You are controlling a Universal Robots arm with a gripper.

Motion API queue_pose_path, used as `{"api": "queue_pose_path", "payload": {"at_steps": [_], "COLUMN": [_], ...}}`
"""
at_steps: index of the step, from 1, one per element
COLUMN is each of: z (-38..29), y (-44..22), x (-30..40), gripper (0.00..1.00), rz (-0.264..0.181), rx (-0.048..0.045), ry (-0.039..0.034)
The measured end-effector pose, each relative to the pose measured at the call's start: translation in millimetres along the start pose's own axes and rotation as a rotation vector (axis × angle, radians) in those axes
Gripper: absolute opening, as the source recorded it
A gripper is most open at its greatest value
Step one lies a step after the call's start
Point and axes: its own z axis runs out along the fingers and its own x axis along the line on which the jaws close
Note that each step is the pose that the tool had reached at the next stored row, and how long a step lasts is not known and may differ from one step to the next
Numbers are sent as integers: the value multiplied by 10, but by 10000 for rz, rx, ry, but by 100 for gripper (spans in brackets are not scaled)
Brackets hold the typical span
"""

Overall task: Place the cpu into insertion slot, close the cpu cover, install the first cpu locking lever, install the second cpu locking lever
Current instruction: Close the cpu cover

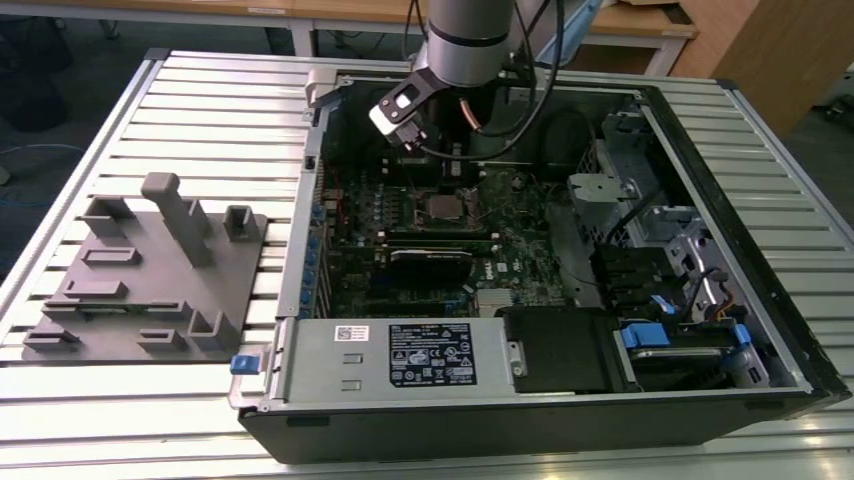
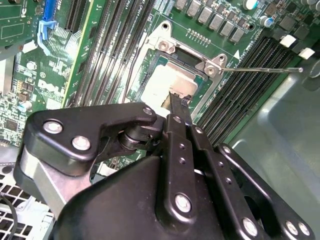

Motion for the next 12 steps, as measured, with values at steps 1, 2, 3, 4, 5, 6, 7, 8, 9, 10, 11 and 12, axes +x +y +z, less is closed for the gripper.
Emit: {"api": "queue_pose_path", "payload": {"at_steps": [1,2,3,4,5,6,7,8,9,10,11,12], "z": [-10,-22,-35,-52,-70,-90,-110,-132,-153,-172,-191,-211], "y": [0,1,1,1,1,2,2,3,3,3,3,4], "x": [0,0,0,0,1,0,0,1,1,1,1,1], "gripper": [10,10,10,10,10,10,10,10,10,10,10,10], "rz": [0,0,0,1,1,0,1,0,0,1,1,0], "rx": [1,0,2,1,1,3,5,7,7,8,8,8], "ry": [0,-1,0,1,1,0,-1,-1,0,-1,-1,0]}}
